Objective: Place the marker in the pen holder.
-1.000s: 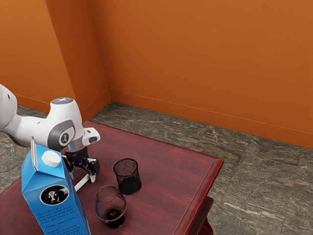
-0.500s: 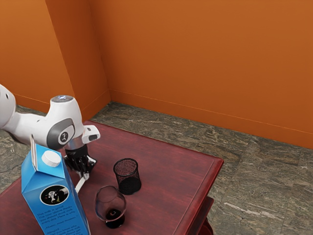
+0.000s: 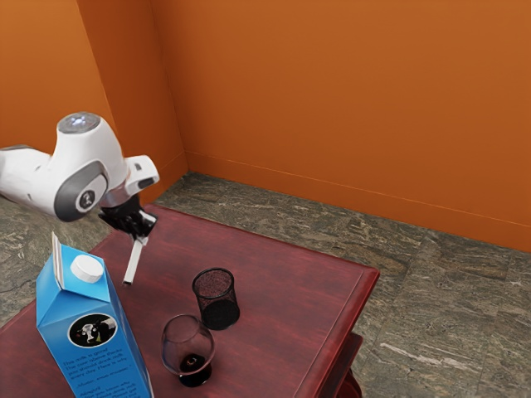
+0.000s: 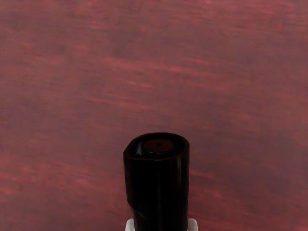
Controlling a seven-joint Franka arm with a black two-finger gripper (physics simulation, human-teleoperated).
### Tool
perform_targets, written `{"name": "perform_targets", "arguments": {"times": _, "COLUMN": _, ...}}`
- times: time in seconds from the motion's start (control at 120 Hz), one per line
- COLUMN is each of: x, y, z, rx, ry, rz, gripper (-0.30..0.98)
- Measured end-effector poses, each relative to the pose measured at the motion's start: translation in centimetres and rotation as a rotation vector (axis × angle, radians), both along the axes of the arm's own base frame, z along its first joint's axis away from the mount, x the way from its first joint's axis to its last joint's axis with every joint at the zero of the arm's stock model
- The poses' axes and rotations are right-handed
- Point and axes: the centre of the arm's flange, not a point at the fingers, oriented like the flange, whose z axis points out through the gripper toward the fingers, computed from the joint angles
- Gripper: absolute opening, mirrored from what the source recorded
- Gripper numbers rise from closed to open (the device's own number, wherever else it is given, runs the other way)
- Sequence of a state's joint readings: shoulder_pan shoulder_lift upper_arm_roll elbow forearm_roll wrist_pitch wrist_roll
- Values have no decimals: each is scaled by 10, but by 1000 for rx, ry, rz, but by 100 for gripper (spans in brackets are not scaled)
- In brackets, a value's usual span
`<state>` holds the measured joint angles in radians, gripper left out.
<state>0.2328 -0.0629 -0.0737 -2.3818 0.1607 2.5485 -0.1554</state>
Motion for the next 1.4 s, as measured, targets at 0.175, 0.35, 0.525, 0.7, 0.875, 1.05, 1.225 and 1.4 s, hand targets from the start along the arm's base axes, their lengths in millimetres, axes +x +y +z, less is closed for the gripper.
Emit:
{"name": "perform_targets", "arguments": {"times": 0.175, "x": -1, "y": -34, "z": 53, "rx": 21, "ry": -135, "rz": -54, "gripper": -10}}
{"name": "perform_targets", "arguments": {"times": 0.35, "x": -21, "y": -73, "z": 67, "rx": 27, "ry": -181, "rz": -90, "gripper": -10}}
{"name": "perform_targets", "arguments": {"times": 0.525, "x": -20, "y": -98, "z": 63, "rx": 6, "ry": -205, "rz": -96, "gripper": -10}}
{"name": "perform_targets", "arguments": {"times": 0.7, "x": -19, "y": -119, "z": 65, "rx": -12, "ry": -244, "rz": -97, "gripper": -10}}
{"name": "perform_targets", "arguments": {"times": 0.875, "x": -26, "y": -142, "z": 60, "rx": -30, "ry": -248, "rz": -91, "gripper": -10}}
{"name": "perform_targets", "arguments": {"times": 1.05, "x": -27, "y": -153, "z": 54, "rx": -47, "ry": -244, "rz": -64, "gripper": -10}}
{"name": "perform_targets", "arguments": {"times": 1.225, "x": -23, "y": -156, "z": 44, "rx": -63, "ry": -232, "rz": -33, "gripper": -10}}
{"name": "perform_targets", "arguments": {"times": 1.4, "x": -20, "y": -156, "z": 35, "rx": -73, "ry": -220, "rz": -8, "gripper": -10}}
